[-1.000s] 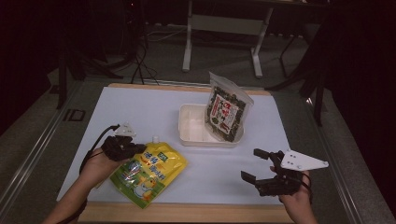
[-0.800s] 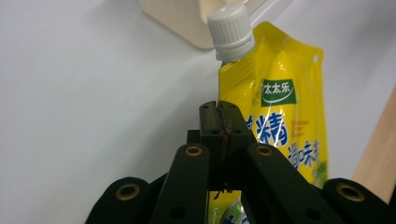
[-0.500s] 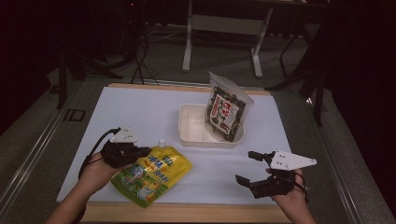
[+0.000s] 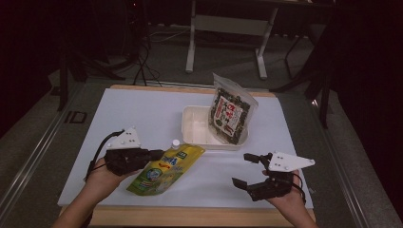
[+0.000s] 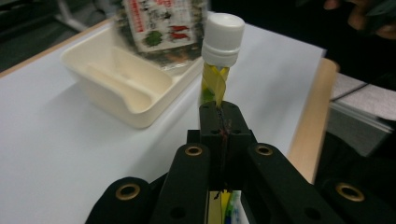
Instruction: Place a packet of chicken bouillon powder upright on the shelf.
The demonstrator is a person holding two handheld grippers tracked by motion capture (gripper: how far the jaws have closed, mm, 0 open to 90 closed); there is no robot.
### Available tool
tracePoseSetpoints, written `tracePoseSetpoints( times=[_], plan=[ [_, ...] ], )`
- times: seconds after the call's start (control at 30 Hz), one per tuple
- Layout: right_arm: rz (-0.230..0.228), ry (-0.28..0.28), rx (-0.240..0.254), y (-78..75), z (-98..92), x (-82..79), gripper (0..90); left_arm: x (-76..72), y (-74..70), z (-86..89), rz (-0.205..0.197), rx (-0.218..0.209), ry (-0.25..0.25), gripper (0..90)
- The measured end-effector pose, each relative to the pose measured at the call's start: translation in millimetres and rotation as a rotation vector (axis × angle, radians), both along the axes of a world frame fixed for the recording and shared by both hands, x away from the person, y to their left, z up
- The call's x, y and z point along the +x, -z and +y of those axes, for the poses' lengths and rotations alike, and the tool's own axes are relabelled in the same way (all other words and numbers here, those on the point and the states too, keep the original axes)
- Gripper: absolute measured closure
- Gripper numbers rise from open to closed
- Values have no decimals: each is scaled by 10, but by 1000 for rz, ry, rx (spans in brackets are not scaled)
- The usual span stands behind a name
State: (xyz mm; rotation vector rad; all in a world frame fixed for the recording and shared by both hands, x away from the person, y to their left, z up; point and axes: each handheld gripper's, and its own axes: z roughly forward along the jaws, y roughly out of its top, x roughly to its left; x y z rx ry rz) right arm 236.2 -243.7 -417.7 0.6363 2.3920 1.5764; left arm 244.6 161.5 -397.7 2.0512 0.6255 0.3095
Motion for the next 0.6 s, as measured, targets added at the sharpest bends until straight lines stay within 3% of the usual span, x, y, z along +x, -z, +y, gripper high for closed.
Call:
tracePoseSetpoints(
  times=[0.07,0.1,0.2,0.33,0.37,0.4,0.6],
  plan=[
    [-4,-10,0,8,53,16,134,-12,-17,-39,-6,-28,37,900],
    [-3,-17,-2,13,77,24,136,-23,-28,-59,-25,-32,26,900],
    [-1,-32,-8,34,152,69,135,-32,-81,-105,-29,-85,85,900],
    [24,-43,2,68,226,171,138,-65,-137,-161,-57,-128,118,900],
    [32,-51,9,72,236,191,138,-62,-147,-168,-44,-153,145,900],
    [38,-55,14,76,252,206,144,-75,-154,-181,-60,-161,157,900],
    [66,-139,51,79,355,225,219,-91,-174,-234,-90,-247,191,900]
  ],
)
